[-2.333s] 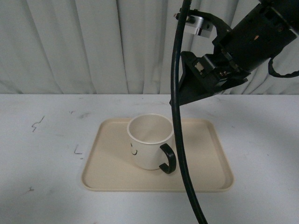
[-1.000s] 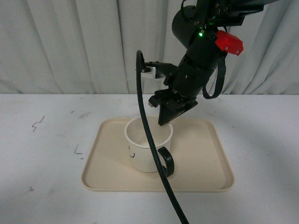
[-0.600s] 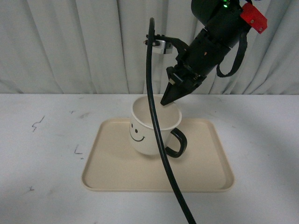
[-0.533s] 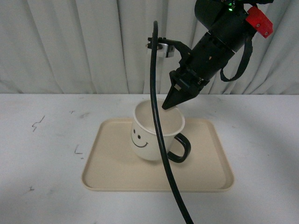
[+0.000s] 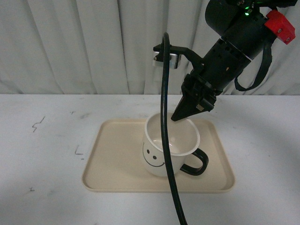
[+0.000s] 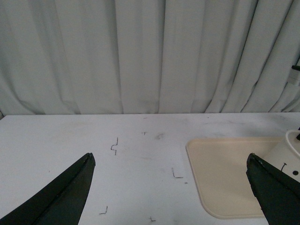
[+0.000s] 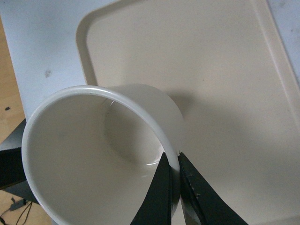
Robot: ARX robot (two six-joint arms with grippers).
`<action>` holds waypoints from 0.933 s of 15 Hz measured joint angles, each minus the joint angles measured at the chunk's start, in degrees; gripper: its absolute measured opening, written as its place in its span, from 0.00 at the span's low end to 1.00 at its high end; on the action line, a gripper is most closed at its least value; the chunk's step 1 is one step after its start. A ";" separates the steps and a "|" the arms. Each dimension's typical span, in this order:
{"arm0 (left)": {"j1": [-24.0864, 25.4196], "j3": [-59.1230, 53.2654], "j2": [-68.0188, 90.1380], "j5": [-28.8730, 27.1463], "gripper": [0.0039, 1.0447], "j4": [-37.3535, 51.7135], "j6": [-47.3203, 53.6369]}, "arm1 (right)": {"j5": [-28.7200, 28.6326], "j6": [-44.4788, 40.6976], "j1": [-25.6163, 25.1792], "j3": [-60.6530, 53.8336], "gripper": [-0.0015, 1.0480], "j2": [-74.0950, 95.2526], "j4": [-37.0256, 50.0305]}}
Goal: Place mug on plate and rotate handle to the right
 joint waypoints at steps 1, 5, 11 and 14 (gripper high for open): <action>0.00 0.00 0.00 0.00 0.94 0.00 0.00 | 0.98 -1.49 0.02 -0.44 0.03 0.04 -0.87; 0.00 0.00 0.00 0.00 0.94 0.00 0.00 | 5.68 -9.20 0.02 4.98 0.03 1.31 -5.38; 0.00 0.00 0.00 0.00 0.94 -0.02 0.00 | 6.23 -16.85 1.62 6.21 0.03 5.01 -0.79; 0.00 0.00 0.00 0.00 0.94 0.00 0.00 | 5.51 -15.98 2.03 3.83 0.03 4.92 0.35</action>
